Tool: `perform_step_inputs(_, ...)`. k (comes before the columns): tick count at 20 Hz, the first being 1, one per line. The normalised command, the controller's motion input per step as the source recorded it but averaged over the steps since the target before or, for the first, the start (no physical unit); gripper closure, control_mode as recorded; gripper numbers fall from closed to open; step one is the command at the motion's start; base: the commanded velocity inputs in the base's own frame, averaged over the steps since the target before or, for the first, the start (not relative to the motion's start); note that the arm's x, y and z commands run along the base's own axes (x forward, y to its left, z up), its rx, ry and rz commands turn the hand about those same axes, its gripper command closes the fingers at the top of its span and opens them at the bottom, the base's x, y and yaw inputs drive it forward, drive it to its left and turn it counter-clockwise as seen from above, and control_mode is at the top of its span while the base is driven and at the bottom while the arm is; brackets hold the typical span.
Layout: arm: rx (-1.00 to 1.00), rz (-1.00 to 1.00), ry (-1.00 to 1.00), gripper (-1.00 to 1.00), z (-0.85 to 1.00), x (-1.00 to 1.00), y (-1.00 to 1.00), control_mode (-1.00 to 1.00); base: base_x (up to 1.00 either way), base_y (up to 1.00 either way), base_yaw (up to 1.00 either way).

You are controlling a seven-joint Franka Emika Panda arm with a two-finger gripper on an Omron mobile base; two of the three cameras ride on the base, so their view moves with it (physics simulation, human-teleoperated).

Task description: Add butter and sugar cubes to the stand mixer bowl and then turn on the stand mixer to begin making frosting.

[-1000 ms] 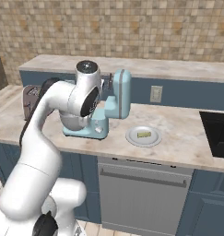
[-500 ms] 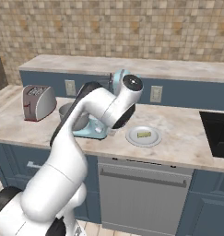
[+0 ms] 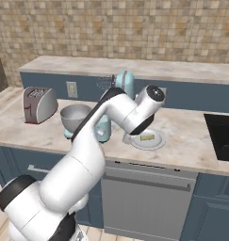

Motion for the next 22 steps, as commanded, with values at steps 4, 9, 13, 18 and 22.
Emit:
perform_step_inputs(4,0.02,0.11,0.03,-1.0,-0.16,0.33,-0.26,-1.0,0.0,0.0,0.0)
perform_step_inputs(9,0.04,0.19,0.01,-1.0,-0.14,0.28,-0.28,-1.0,0.0,0.0,0.0)
perform_step_inputs(13,0.01,0.16,0.05,-1.0,-0.24,0.33,-0.08,-1.0,0.0,0.0,0.0)
perform_step_inputs(18,0.0,0.09,0.1,-1.0,-0.31,0.35,0.0,-1.0,0.0,0.0,0.0)
perform_step_inputs(22,0.0,0.0,0.18,-1.0,-0.33,0.43,0.0,-1.0,0.0,0.0,0.0)
